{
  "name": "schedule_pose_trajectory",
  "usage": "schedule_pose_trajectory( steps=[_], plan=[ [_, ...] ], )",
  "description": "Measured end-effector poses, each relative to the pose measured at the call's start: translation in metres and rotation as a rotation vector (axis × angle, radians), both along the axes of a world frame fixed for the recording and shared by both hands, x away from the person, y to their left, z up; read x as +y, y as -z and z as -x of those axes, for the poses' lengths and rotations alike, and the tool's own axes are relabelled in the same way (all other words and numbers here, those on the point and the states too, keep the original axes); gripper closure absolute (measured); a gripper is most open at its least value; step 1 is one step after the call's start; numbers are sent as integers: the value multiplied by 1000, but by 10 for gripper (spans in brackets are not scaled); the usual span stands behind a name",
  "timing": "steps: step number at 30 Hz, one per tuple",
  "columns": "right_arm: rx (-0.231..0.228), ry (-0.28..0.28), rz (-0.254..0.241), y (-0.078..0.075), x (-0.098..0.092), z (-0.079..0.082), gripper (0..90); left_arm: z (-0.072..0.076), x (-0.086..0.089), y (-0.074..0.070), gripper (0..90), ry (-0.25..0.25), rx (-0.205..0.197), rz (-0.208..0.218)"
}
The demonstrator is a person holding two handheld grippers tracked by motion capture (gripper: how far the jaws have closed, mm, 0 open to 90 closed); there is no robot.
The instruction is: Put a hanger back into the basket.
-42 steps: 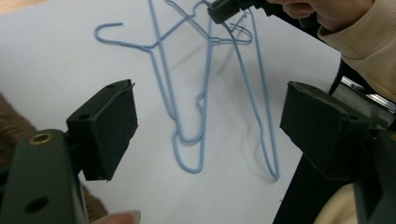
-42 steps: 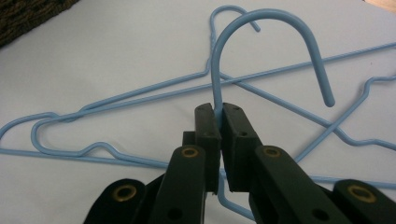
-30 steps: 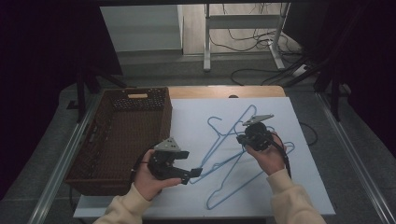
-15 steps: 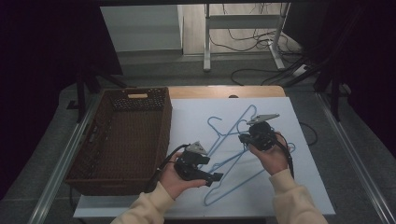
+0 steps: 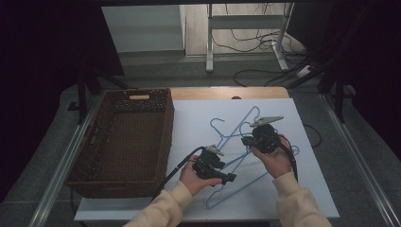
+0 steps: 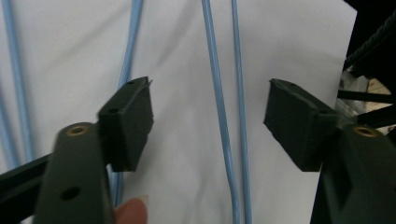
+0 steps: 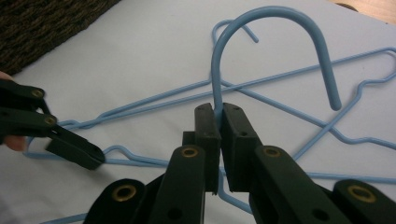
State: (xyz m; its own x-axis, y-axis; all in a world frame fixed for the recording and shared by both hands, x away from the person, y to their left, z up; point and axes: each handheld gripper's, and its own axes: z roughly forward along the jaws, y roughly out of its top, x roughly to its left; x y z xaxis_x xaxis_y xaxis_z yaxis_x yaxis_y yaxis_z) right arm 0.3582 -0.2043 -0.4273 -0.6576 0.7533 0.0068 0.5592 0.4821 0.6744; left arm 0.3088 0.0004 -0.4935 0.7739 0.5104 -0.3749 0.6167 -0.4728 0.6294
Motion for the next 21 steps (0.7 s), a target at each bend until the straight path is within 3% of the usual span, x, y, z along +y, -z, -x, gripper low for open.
schedule_pose_trajectory(
  steps=[6, 9, 21],
  plan=[
    [5, -6, 2, 0, 4, 2, 859, -10, -7, 6, 495, -5, 52, 53],
    [7, -7, 1, 0, 5, 2, 859, -16, -8, 11, 571, -9, 104, 76],
    [13, 1, -12, -3, 5, 5, 857, -19, -12, 17, 852, 32, 173, 92]
  ],
)
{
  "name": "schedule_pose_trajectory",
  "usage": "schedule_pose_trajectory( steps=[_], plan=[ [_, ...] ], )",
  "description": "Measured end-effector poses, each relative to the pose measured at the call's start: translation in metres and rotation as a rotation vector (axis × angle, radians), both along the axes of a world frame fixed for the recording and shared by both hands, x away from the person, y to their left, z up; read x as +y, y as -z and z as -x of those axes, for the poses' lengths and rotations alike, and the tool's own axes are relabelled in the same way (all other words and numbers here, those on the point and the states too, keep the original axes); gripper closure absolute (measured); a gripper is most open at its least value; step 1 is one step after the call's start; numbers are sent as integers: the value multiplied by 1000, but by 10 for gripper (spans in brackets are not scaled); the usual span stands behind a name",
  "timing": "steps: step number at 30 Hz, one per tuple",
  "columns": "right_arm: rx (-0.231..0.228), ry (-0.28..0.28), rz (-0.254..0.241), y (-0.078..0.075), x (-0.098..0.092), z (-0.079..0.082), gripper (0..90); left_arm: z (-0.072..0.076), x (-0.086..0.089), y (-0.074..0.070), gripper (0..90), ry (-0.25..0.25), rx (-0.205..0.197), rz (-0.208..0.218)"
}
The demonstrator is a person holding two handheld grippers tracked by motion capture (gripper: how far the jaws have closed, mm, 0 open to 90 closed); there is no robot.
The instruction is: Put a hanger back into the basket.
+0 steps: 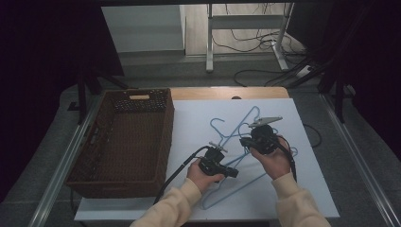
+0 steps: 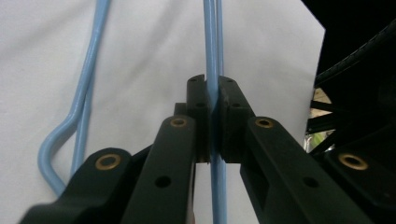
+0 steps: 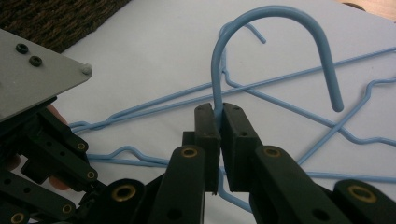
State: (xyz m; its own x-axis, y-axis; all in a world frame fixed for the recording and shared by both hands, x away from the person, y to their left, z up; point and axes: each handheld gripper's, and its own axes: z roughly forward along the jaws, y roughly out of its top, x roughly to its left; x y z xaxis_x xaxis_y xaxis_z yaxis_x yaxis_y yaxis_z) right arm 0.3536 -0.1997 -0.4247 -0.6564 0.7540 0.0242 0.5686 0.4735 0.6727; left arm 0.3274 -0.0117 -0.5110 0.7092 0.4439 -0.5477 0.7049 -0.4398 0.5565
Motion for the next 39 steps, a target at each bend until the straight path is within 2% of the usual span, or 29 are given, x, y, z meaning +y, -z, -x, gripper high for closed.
schedule_pose_trajectory(
  steps=[5, 11, 15, 18, 20, 21, 22, 28, 32, 36, 39],
  plan=[
    [4, -1, -22, -2, -3, 1, 841, -1, 2, -2, 860, -2, 1, 1],
    [-10, -48, -111, -4, -14, 3, 596, -2, 8, -10, 862, -37, -5, 37],
    [-56, -50, -195, -7, -28, 9, 445, -3, 14, -16, 862, -56, -4, 77],
    [-121, -52, -255, -11, -43, 16, 381, -3, 16, -22, 862, -65, -14, 97],
    [-153, -56, -278, -13, -50, 20, 355, -2, 18, -26, 862, -69, -16, 117],
    [-153, -56, -278, -13, -50, 20, 355, -2, 18, -26, 862, -69, -16, 117],
    [-178, -67, -304, -13, -56, 24, 332, -2, 19, -30, 862, -65, -22, 130],
    [-219, -58, -352, -11, -70, 33, 314, 1, 23, -45, 861, -60, -41, 150],
    [-227, -51, -371, -11, -80, 37, 275, 2, 31, -55, 862, -70, -49, 161],
    [-233, -22, -367, -8, -89, 40, 247, 2, 42, -67, 861, -87, -63, 167],
    [-217, -4, -354, -5, -92, 40, 237, 2, 46, -73, 861, -96, -73, 166]
  ],
)
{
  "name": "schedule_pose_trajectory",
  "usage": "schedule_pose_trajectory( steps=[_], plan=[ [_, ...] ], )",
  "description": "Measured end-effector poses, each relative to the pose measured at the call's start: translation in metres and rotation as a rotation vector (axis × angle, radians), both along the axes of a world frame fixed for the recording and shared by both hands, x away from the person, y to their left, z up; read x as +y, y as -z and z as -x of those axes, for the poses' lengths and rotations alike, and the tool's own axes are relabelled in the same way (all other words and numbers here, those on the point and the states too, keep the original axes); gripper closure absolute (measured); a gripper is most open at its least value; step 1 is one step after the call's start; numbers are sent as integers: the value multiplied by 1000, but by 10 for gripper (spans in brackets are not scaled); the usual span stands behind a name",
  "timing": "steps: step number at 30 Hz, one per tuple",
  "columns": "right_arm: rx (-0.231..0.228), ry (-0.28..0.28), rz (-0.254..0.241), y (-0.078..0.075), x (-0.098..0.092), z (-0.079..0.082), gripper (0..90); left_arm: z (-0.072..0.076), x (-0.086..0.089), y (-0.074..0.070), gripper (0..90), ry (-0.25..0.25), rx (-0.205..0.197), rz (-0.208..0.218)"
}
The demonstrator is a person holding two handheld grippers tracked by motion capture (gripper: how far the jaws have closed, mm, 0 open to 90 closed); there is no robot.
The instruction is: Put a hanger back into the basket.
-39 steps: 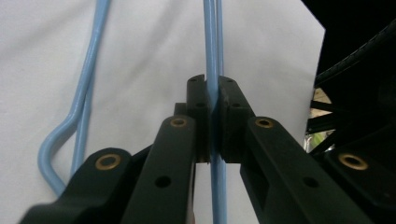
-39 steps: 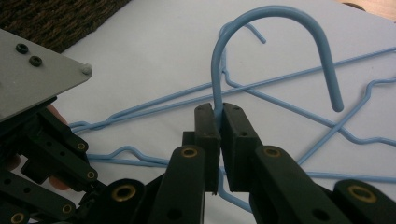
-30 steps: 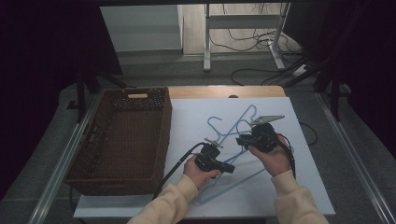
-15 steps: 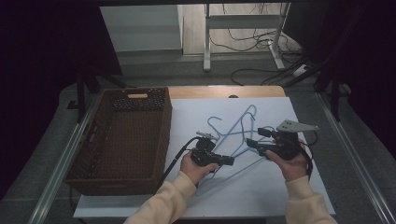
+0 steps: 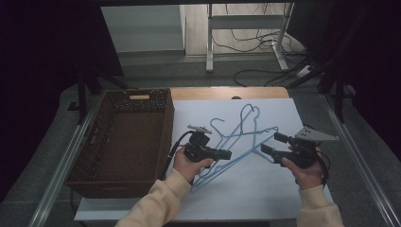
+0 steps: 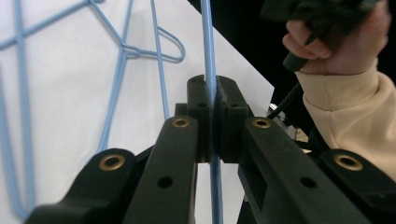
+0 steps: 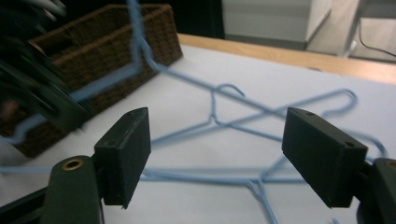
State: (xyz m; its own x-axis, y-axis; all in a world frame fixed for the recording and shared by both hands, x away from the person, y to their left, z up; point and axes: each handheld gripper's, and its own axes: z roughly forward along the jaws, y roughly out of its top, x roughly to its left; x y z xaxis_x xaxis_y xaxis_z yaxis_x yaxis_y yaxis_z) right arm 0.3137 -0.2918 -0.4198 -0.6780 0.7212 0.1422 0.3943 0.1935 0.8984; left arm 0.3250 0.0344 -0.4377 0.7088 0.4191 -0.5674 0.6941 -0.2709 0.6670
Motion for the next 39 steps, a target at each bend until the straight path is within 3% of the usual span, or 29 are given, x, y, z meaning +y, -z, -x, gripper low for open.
schedule_pose_trajectory(
  steps=[6, 14, 16, 19, 27, 39],
  plan=[
    [43, 10, 21, 10, -4, -3, 216, 1, 13, -15, 861, -5, -17, 12],
    [44, 20, 15, 12, -8, -2, 207, 8, 28, -38, 861, -14, -62, 18],
    [44, 24, 9, 13, -11, -2, 207, 10, 35, -49, 861, -17, -82, 18],
    [44, 25, 12, 14, -12, -2, 206, 11, 48, -60, 861, -29, -95, 48],
    [61, 24, 20, 17, -12, -4, 204, 11, 85, -73, 861, -84, -121, 63],
    [78, 22, 39, 22, -11, -6, 204, 14, 130, -79, 861, -140, -133, 76]
  ],
)
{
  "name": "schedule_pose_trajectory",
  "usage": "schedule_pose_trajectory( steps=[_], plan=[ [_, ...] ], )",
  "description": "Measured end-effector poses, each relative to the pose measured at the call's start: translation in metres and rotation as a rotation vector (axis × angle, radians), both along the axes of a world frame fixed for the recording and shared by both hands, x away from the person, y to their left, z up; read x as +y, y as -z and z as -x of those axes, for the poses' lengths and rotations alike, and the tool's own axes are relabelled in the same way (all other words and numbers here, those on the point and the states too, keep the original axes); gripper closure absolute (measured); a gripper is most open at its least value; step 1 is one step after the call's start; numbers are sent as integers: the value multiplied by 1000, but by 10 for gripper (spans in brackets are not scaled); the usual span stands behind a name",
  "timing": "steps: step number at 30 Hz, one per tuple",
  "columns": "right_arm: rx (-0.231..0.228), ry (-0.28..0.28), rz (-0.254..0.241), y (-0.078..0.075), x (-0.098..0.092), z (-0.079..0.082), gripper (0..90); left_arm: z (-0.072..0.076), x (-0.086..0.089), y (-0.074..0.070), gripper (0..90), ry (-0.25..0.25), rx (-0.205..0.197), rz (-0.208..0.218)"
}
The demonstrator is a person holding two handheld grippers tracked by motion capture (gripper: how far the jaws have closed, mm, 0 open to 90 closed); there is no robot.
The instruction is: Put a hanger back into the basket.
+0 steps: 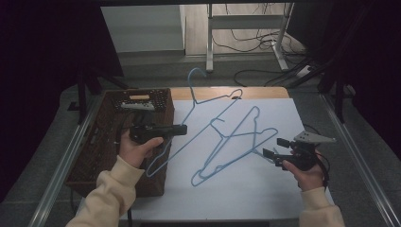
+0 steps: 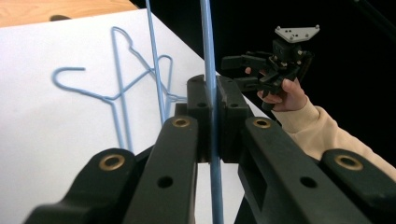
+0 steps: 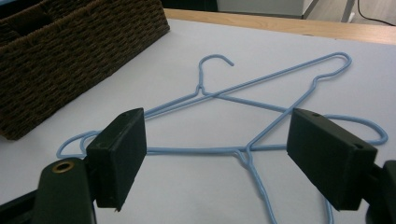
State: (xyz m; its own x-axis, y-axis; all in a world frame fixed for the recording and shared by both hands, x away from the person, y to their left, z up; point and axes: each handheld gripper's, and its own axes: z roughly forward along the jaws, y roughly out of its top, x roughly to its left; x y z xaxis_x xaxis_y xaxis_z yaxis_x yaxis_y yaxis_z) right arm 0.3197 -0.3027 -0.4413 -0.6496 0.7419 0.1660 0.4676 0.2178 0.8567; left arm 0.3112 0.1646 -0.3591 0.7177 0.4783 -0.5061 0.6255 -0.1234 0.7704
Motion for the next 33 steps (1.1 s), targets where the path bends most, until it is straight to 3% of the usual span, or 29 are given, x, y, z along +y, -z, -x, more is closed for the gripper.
schedule_pose_trajectory(
  steps=[22, 33],
  plan=[
    [24, -2, 27, 6, 2, -3, 204, 4, 66, 5, 861, -94, 11, 39],
    [30, 3, 30, 6, 2, -3, 205, 8, 99, 8, 861, -139, 21, 15]
  ],
)
